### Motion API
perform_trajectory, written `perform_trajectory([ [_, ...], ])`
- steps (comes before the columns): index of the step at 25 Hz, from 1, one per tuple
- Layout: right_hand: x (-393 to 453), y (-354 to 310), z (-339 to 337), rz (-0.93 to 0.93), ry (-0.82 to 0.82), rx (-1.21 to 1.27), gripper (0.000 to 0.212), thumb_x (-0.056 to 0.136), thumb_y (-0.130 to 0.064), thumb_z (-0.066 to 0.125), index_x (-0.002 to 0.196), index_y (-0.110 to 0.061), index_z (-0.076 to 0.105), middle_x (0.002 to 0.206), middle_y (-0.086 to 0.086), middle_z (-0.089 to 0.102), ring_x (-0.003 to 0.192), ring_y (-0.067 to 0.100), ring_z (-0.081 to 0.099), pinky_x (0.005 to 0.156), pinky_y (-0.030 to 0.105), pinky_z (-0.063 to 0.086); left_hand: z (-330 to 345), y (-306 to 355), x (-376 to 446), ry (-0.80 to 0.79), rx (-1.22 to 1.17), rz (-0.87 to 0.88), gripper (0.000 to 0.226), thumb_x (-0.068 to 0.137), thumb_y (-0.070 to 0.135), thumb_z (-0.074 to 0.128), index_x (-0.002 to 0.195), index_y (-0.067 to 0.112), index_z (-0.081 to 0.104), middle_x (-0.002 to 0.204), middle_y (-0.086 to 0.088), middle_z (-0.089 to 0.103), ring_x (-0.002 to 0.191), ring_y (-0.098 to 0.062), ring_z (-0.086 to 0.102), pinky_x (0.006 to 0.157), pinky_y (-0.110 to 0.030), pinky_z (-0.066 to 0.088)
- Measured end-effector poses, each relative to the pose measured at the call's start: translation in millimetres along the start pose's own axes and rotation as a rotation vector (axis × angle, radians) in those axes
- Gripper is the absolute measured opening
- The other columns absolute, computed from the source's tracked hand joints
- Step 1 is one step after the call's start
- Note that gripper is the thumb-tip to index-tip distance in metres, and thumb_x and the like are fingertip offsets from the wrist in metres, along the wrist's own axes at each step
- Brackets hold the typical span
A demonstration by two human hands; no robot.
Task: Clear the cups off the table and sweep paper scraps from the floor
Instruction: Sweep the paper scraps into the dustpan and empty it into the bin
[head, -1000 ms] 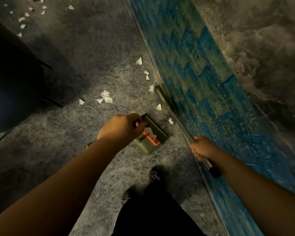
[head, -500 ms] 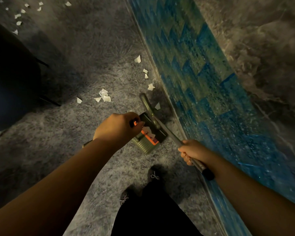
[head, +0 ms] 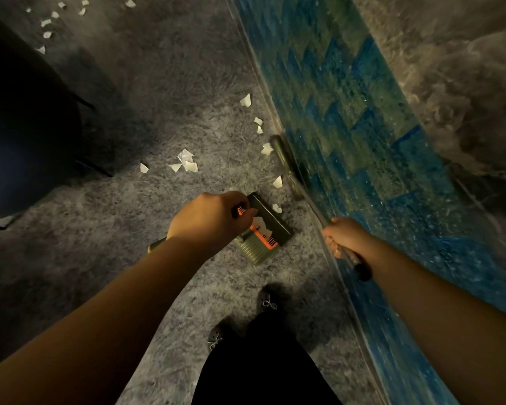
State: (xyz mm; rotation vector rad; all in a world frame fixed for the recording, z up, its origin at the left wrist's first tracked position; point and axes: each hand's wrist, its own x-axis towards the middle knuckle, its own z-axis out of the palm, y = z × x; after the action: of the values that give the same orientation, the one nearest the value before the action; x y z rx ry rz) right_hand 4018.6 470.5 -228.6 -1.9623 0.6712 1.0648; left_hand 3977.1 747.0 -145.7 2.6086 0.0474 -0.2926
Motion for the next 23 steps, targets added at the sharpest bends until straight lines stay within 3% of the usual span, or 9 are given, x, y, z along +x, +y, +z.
perform_trajectory([
  [4, 23.8, -13.5, 12.0, 0.042, -0.036, 0.012, 0.04, 0.095, -0.003, 0.047, 0.134, -0.004, 0.043, 0.064, 0.009, 0.05, 0.048, 0.018, 0.045, 0.039, 0.026, 0.037, 2.3, -2.1, 1.6, 0.013, 0.034, -0.006, 0.04, 0.077, 0.069, 0.04, 0.095, 0.04, 0.061, 0.069, 0.011, 0.061, 0.058, -0.009, 0.058, 0.049, -0.024, 0.046],
  [7, 23.7, -17.7, 20.5, 0.091, -0.126, 0.028, 0.031, 0.096, -0.004, 0.045, 0.127, -0.008, 0.046, 0.061, 0.004, 0.046, 0.046, 0.014, 0.04, 0.038, 0.024, 0.034, 1.6, -1.6, 1.5, 0.005, 0.067, -0.007, 0.039, 0.078, 0.069, 0.041, 0.096, 0.04, 0.061, 0.07, 0.011, 0.061, 0.059, -0.011, 0.058, 0.048, -0.024, 0.045],
  [10, 11.0, -7.9, 26.1, 0.119, -0.181, 0.063, 0.041, 0.096, -0.003, 0.044, 0.137, -0.011, 0.039, 0.06, 0.004, 0.043, 0.042, 0.011, 0.039, 0.036, 0.021, 0.032, -0.6, -0.7, 3.3, -0.012, 0.059, -0.012, 0.032, 0.082, 0.064, 0.048, 0.096, 0.038, 0.062, 0.07, 0.009, 0.062, 0.059, -0.011, 0.058, 0.049, -0.026, 0.049],
  [12, -6.0, 2.4, 32.1, 0.159, -0.223, 0.151, 0.031, 0.097, -0.003, 0.043, 0.127, -0.008, 0.044, 0.058, 0.002, 0.041, 0.035, 0.008, 0.037, 0.034, 0.017, 0.03, -1.3, -0.7, 4.8, -0.028, 0.044, -0.018, 0.03, 0.083, 0.062, 0.05, 0.096, 0.038, 0.062, 0.069, 0.01, 0.062, 0.058, -0.01, 0.058, 0.049, -0.027, 0.05],
  [14, -25.4, 13.1, 36.7, 0.157, -0.249, 0.204, 0.011, 0.095, -0.002, 0.043, 0.1, -0.007, 0.051, 0.055, 0.001, 0.04, 0.032, 0.007, 0.035, 0.034, 0.016, 0.029, -1.6, -0.3, 5.1, -0.032, 0.039, -0.022, 0.032, 0.082, 0.063, 0.049, 0.096, 0.038, 0.063, 0.07, 0.01, 0.063, 0.059, -0.01, 0.059, 0.05, -0.029, 0.052],
  [16, -39.1, 23.8, 36.0, 0.124, -0.262, 0.253, 0.013, 0.094, -0.001, 0.044, 0.086, -0.01, 0.048, 0.052, 0.001, 0.04, 0.032, 0.007, 0.034, 0.034, 0.016, 0.029, -1.4, 0.0, 4.9, -0.029, 0.033, -0.018, 0.037, 0.079, 0.066, 0.045, 0.095, 0.038, 0.063, 0.071, 0.01, 0.063, 0.059, -0.011, 0.06, 0.051, -0.03, 0.053],
  [23, -26.3, 12.8, 23.1, 0.009, -0.155, 0.2, 0.011, 0.094, 0.0, 0.044, 0.09, -0.008, 0.05, 0.054, 0.003, 0.042, 0.032, 0.009, 0.037, 0.032, 0.018, 0.031, -1.3, 1.3, 4.9, -0.017, 0.026, -0.016, 0.035, 0.079, 0.063, 0.047, 0.095, 0.036, 0.064, 0.071, 0.009, 0.064, 0.061, -0.011, 0.06, 0.054, -0.032, 0.054],
])
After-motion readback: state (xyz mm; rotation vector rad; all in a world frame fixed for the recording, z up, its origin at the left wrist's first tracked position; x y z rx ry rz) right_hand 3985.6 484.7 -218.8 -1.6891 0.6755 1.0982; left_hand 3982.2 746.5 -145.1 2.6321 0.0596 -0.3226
